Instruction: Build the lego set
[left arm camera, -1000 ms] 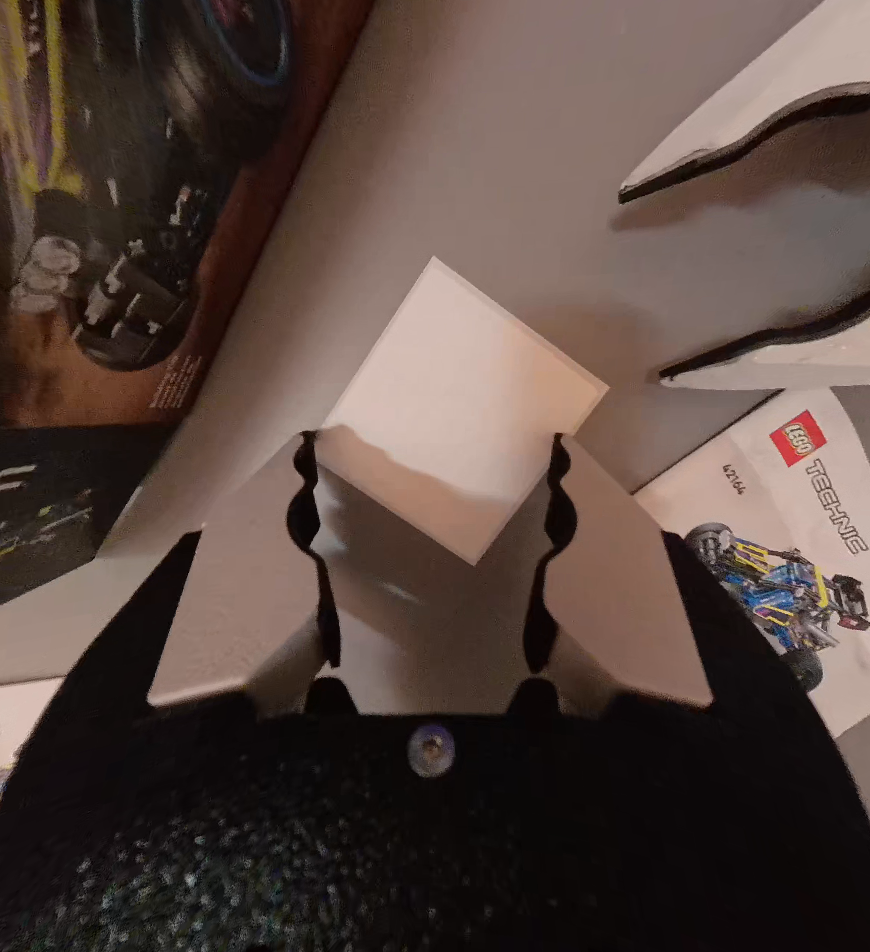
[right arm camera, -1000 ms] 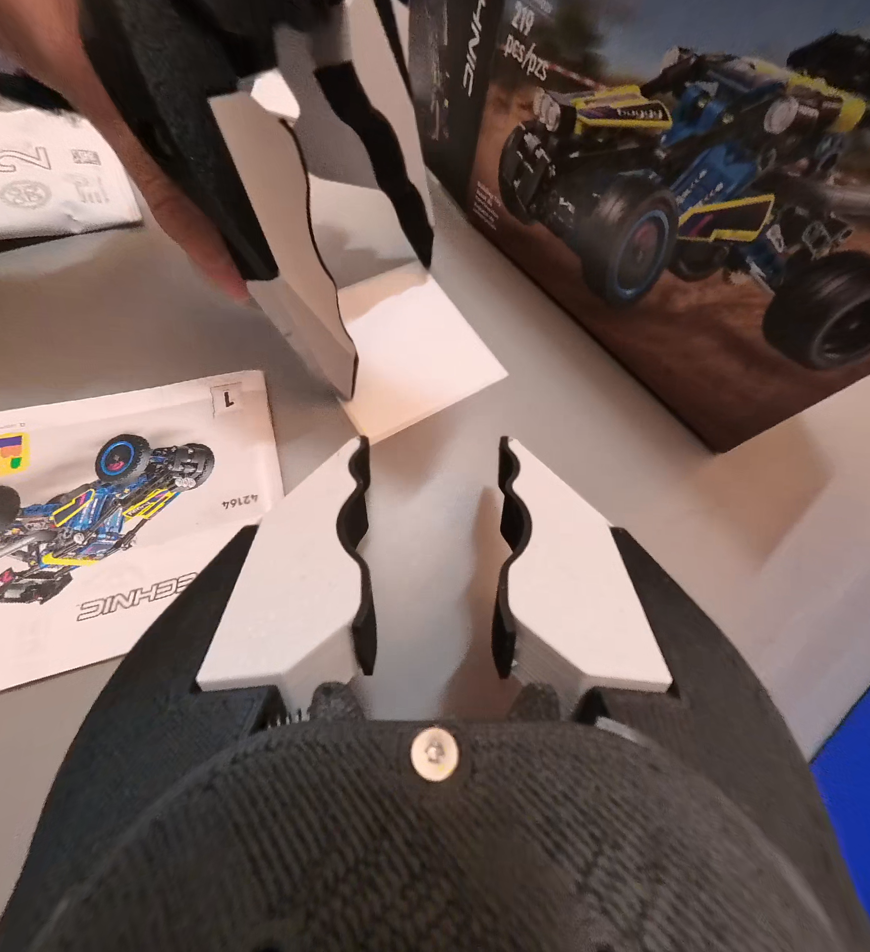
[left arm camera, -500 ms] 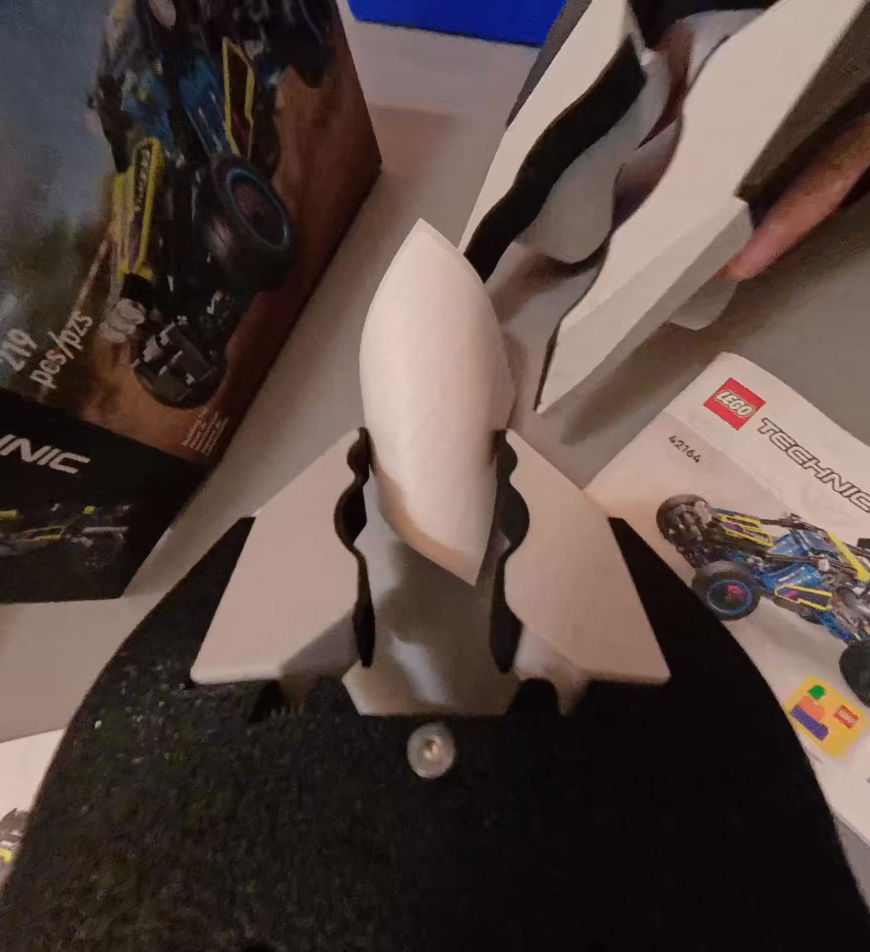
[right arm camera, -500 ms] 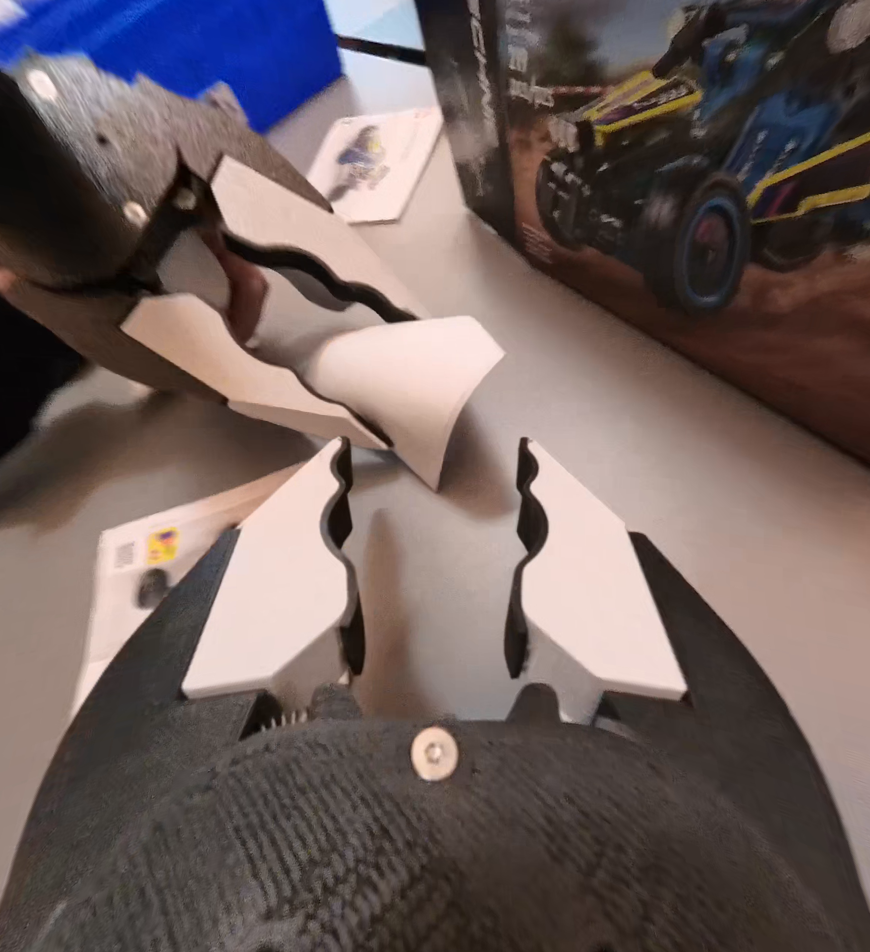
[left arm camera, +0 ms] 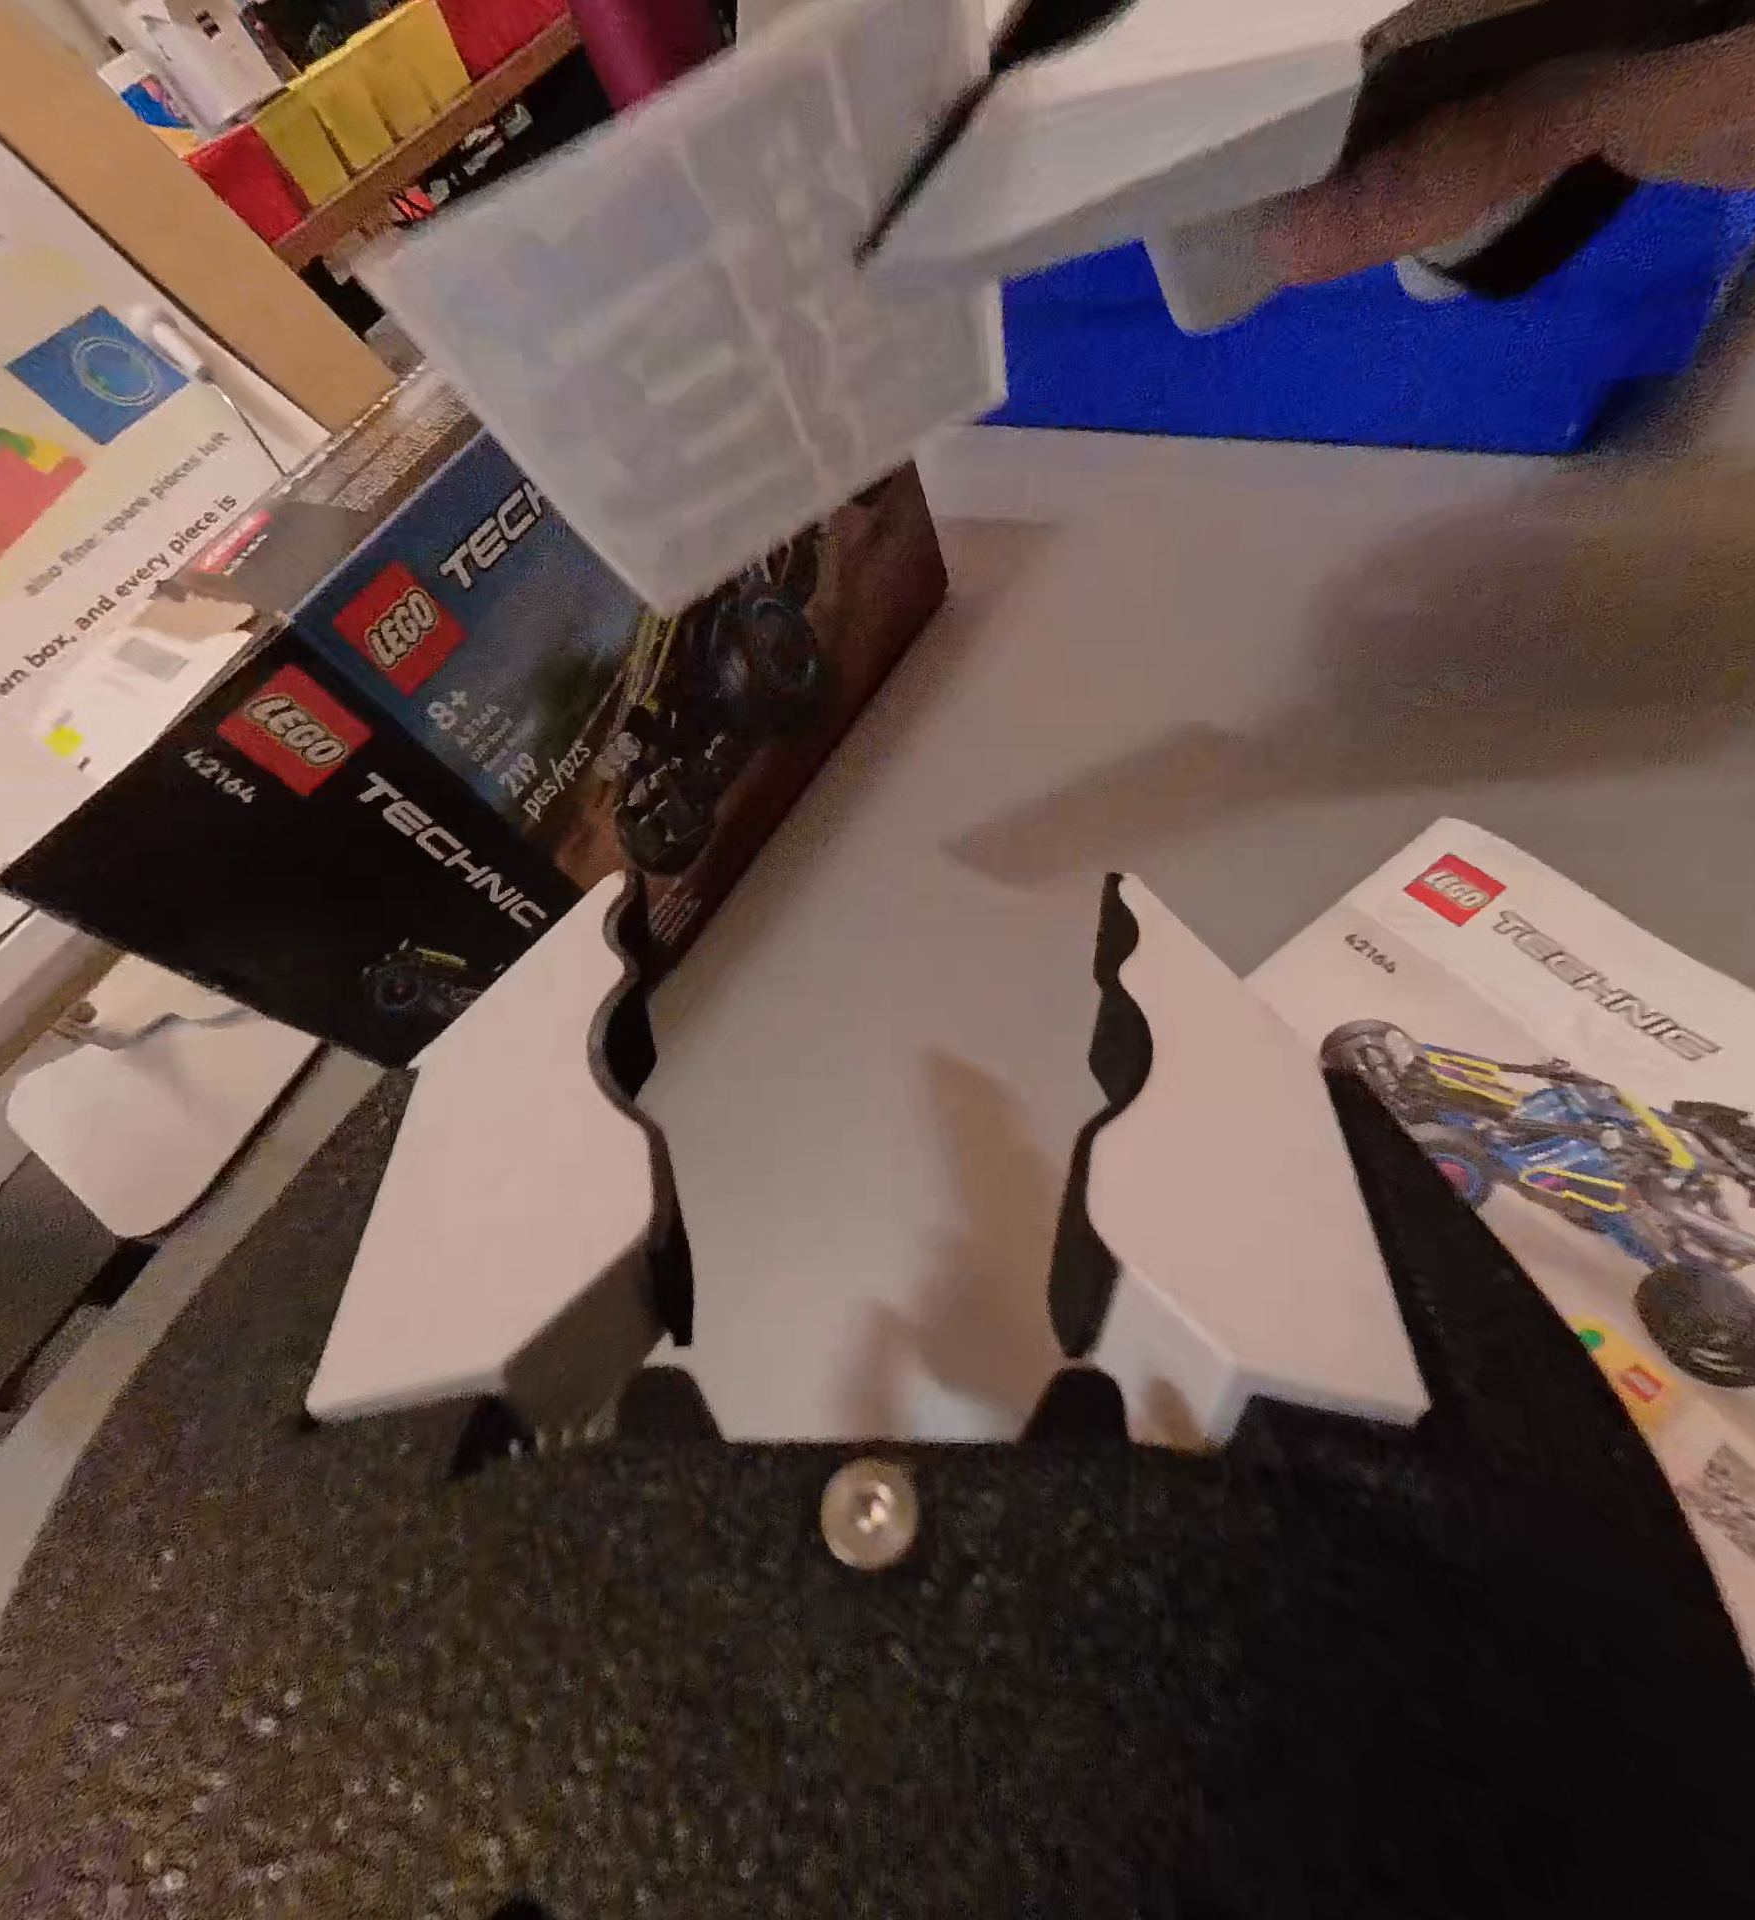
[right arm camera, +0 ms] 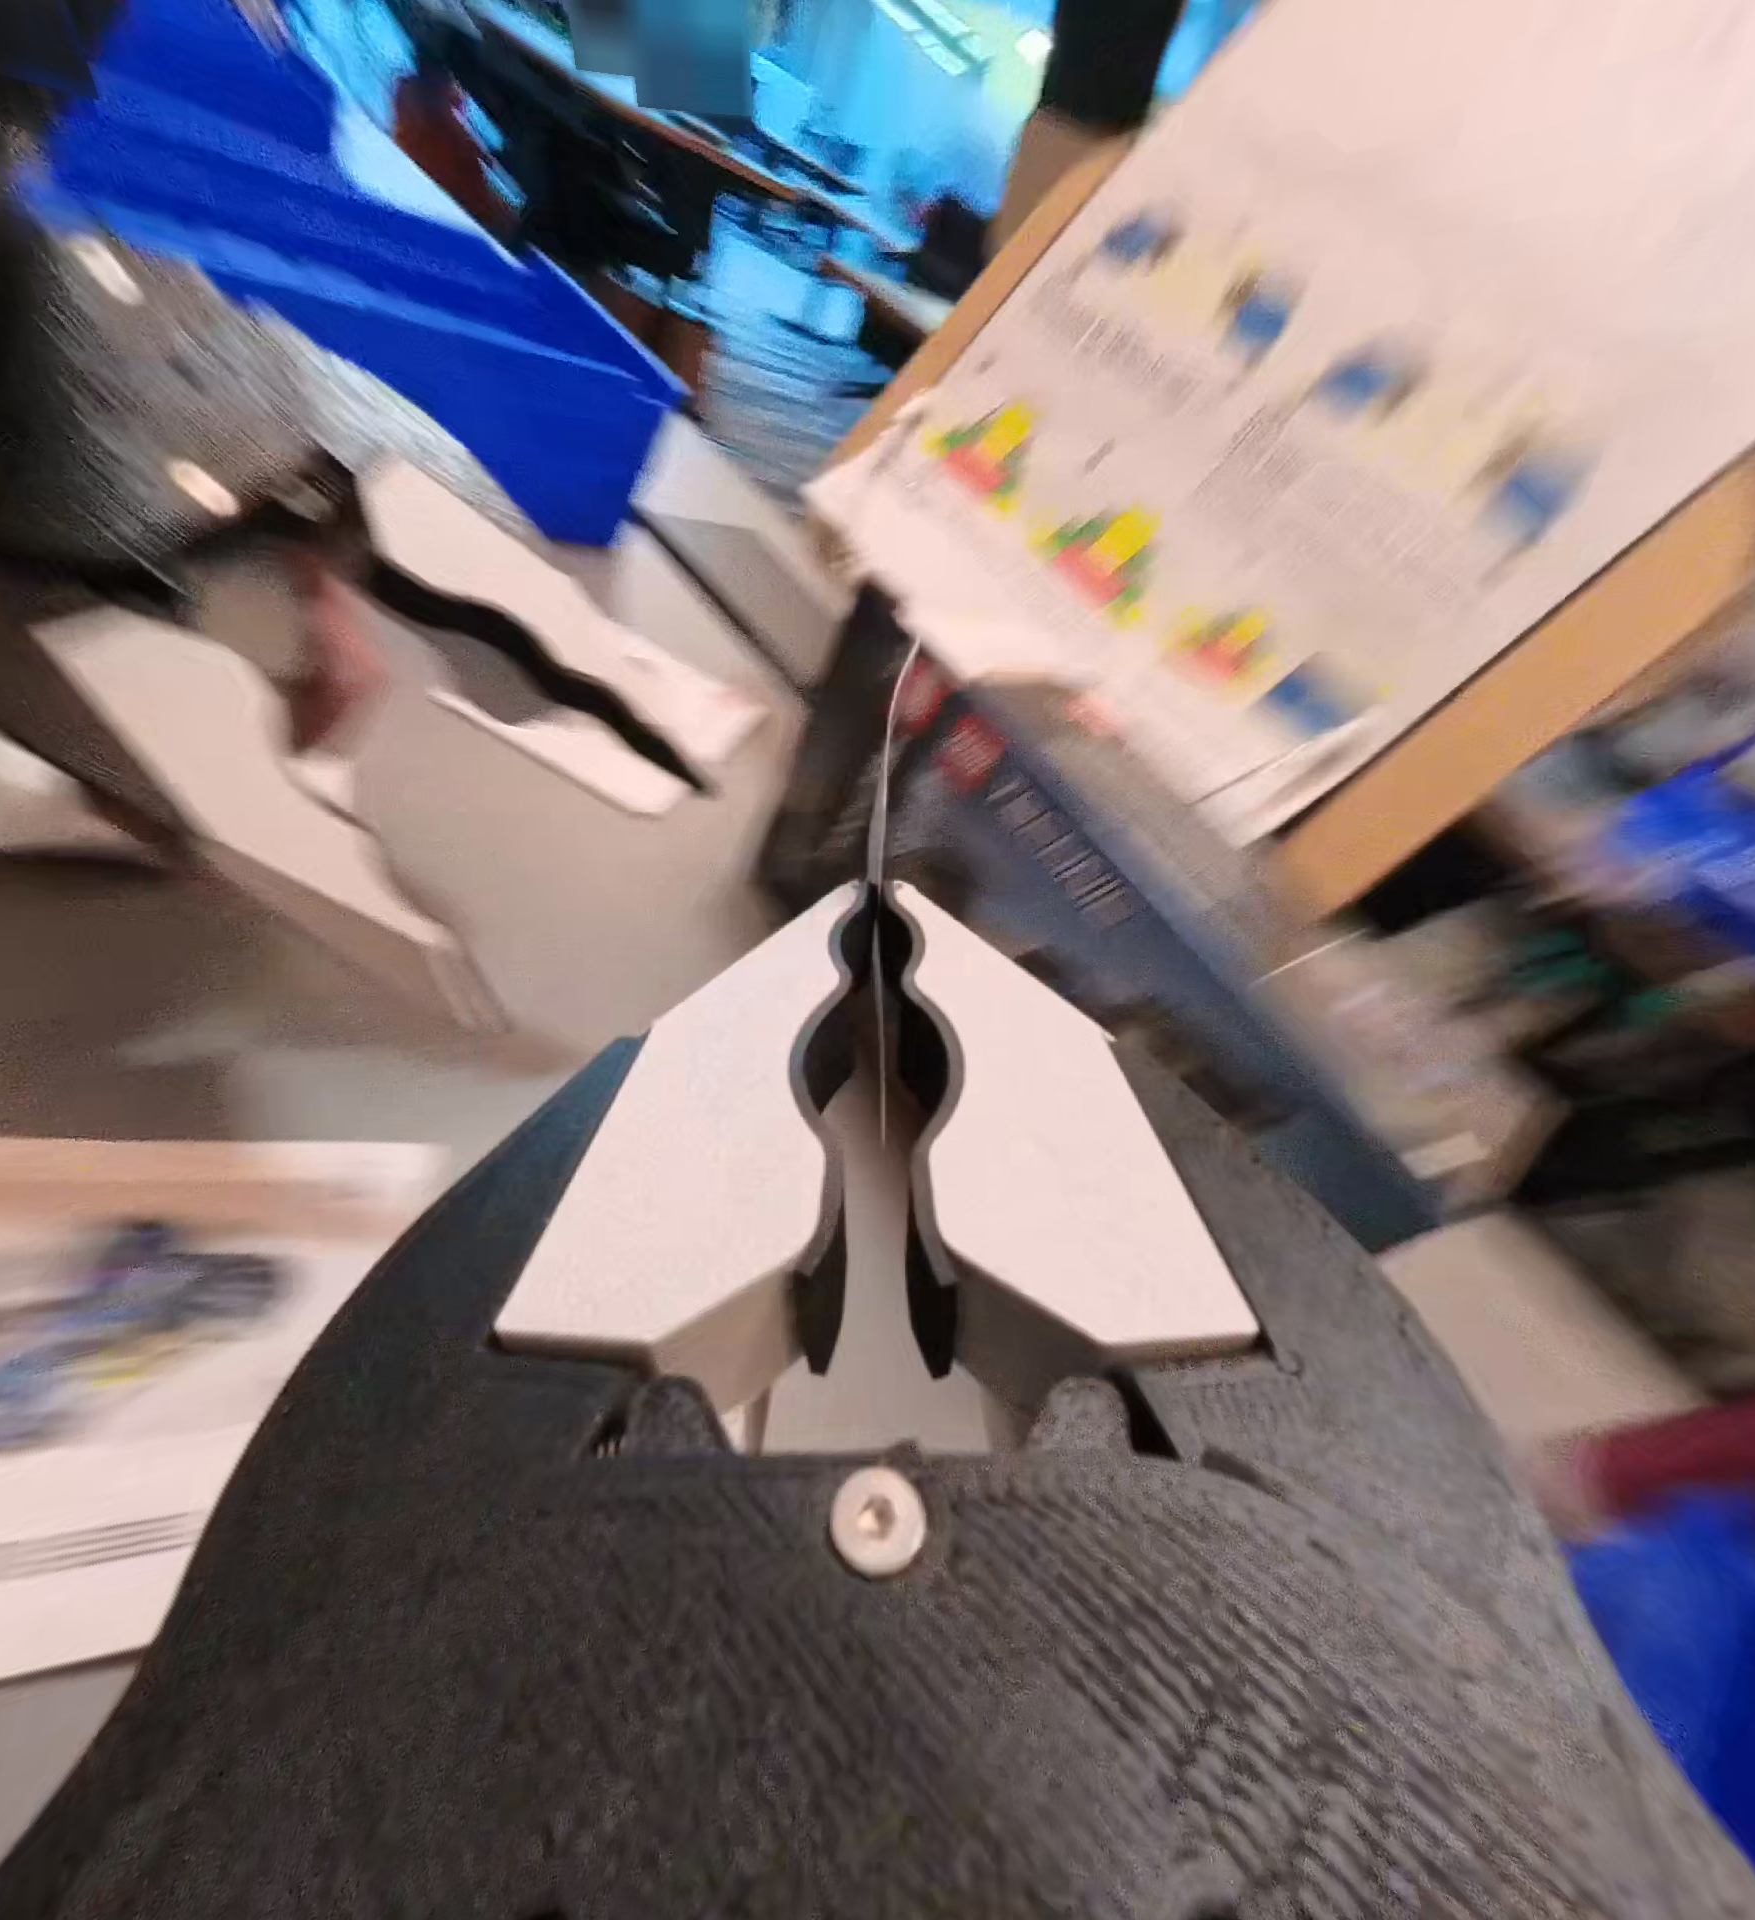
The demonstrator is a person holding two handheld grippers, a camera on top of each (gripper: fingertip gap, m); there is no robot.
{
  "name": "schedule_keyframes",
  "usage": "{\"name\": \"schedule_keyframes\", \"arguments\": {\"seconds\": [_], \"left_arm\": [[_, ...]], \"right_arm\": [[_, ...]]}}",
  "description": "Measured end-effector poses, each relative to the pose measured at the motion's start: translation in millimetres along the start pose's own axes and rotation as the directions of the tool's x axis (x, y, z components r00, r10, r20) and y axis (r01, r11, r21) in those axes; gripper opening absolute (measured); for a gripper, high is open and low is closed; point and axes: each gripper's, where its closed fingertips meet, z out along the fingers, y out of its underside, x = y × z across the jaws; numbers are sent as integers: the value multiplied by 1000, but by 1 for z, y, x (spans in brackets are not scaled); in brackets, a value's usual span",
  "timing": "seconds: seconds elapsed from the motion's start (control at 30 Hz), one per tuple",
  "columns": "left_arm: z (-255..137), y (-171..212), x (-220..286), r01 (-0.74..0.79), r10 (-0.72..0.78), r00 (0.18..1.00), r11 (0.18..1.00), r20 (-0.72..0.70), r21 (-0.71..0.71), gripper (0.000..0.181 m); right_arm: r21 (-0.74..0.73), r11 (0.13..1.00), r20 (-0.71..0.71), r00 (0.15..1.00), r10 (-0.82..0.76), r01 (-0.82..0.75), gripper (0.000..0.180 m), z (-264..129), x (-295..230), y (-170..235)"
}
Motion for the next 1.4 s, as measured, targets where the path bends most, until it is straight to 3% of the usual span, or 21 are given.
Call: {"name": "schedule_keyframes", "arguments": {"seconds": [0.03, 0.13, 0.2, 0.27, 0.4, 0.47, 0.6, 0.7, 0.77, 0.83, 0.9, 0.97, 1.1, 1.2, 1.3, 1.4], "left_arm": [[-5, -2, 0, 38, -38, 999, 999, -6, 18, 85], [-16, -8, 7, 145, -142, 988, 987, -55, 65, 85], [-20, -10, 11, 181, -175, 982, 980, -74, 81, 84], [-22, -7, 14, 190, -184, 980, 979, -76, 72, 84], [-26, -5, 21, 201, -193, 975, 978, -115, 64, 84], [-28, -1, 23, 198, -189, 973, 979, -134, 51, 84], [-32, 2, 27, 220, -211, 963, 975, -166, 37, 84], [-41, 2, 39, 234, -222, 948, 972, -229, 27, 68], [-51, 9, 63, 211, -214, 915, 976, -342, -45, 67], [-65, 24, 88, 111, -159, 883, 985, -441, -132, 47], [-75, 38, 101, 7, -89, 881, 984, -464, -175, 29], [-77, 48, 106, -30, -76, 894, 973, -442, -227, 24], [-68, 77, 113, -34, -126, 928, 909, -352, -415, 5], [-62, 72, 139, 17, -173, 918, 916, -356, -402, 0], [-56, 53, 178, 89, -232, 876, 939, -423, -332, 0], [-53, 43, 198, 70, -197, 862, 959, -467, -275, 12]], "right_arm": [[-26, 978, -96, 973, -209, 207, 0, 0, 14, -13], [-205, 735, -215, 703, -678, 646, 0, 16, 50, -44], [-286, 578, -198, 543, -816, 764, 0, 41, 70, -46], [-325, 484, -53, 495, -867, 813, 0, 69, 72, -25], [-292, 496, 112, 544, -832, 818, 12, 96, 54, -8], [-278, 546, 172, 600, -782, 791, 29, 101, 46, -4], [-324, 679, 228, 751, -620, 659, 45, 89, 47, 5], [-371, 796, 210, 878, -430, 478, 64, 52, 35, 5], [-390, 870, 258, 943, -212, 302, 67, 15, -3, 10], [-418, 895, 384, 923, 16, 158, 69, -30, -68, 19], [-460, 881, 470, 872, 140, 106, 65, -72, -134, 36], [-481, 870, 503, 847, 170, 111, 65, -98, -185, 54], [-480, 873, 442, 884, 150, 91, 48, -100, -214, 76], [-429, 898, 450, 885, 119, 97, 32, -99, -202, 82], [-515, 853, 295, 951, 89, 80, 37, -106, -155, 104], [-562, 826, 205, 974, 101, 32, 38, -118, -127, 113]]}}
